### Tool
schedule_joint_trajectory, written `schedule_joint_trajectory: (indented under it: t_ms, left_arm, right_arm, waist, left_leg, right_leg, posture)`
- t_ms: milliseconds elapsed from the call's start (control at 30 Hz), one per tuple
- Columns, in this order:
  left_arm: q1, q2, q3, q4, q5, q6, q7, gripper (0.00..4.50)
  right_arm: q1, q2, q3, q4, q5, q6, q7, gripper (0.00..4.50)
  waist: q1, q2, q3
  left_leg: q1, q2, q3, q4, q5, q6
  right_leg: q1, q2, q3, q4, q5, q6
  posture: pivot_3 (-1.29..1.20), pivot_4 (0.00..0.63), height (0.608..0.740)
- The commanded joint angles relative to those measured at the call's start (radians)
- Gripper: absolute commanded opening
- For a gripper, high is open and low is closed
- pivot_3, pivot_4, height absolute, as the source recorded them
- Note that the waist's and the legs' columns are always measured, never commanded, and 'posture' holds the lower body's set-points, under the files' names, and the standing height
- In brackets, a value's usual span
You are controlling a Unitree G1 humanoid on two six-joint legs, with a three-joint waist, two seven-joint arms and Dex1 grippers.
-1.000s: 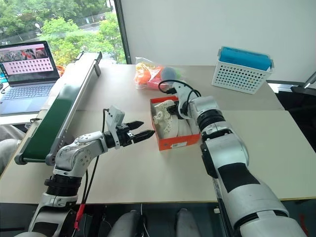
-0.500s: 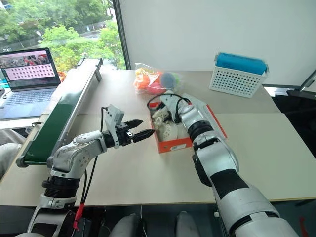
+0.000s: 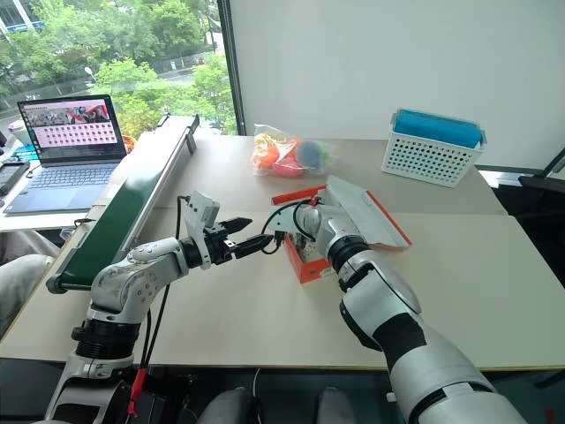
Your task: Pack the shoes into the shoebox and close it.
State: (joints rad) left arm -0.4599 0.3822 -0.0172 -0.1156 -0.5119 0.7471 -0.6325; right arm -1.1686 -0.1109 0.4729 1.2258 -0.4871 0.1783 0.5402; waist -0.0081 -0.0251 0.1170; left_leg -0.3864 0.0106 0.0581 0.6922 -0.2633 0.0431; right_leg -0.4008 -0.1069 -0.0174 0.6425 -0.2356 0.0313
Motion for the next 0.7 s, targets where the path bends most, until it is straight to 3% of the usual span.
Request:
schedule_joint_trajectory:
  t_ms: [33, 100, 200, 700]
  left_arm:
    - [-0.017, 0.000, 0.016, -0.044, -0.010, 0.006, 0.011, 4.50]
    - [-0.012, -0.001, 0.017, -0.053, -0.013, 0.011, 0.018, 4.50]
    - [-0.009, -0.001, 0.022, -0.058, -0.016, 0.016, 0.027, 4.50]
    - [-0.007, 0.005, 0.032, -0.062, -0.012, 0.033, 0.051, 4.50]
  right_arm:
    - [0.069, 0.024, -0.220, 0.118, 0.208, 0.198, 0.063, 0.58]
    - [0.039, 0.016, -0.443, 0.123, 0.393, 0.317, -0.005, 0.58]
    - [0.032, 0.007, -0.562, 0.122, 0.474, 0.365, -0.048, 0.58]
    - [0.108, 0.158, -0.479, 0.125, 0.349, 0.320, -0.098, 0.58]
  waist:
    - [0.000, -0.002, -0.002]
    - [-0.004, -0.002, -0.002]
    - [-0.009, -0.003, -0.002]
    - [-0.061, -0.004, -0.003]
  left_leg:
    - [0.001, 0.000, 0.000, -0.001, 0.000, 0.000]
    - [0.001, 0.000, -0.001, -0.002, 0.000, 0.000]
    - [-0.003, 0.001, -0.001, -0.006, 0.000, -0.001]
    - [0.001, 0.005, 0.001, -0.016, 0.006, 0.000]
  right_leg:
    - [0.001, 0.000, 0.000, 0.000, 0.000, 0.000]
    - [0.000, -0.001, 0.000, -0.001, 0.000, -0.001]
    - [-0.001, -0.005, 0.002, -0.001, -0.001, -0.001]
    - [-0.002, -0.003, 0.002, 0.000, -0.005, -0.009]
  posture:
    - [0.00, 0.150, 0.705]
    - [0.00, 0.150, 0.705]
    - [0.00, 0.150, 0.705]
    - [0.00, 0.150, 0.705]
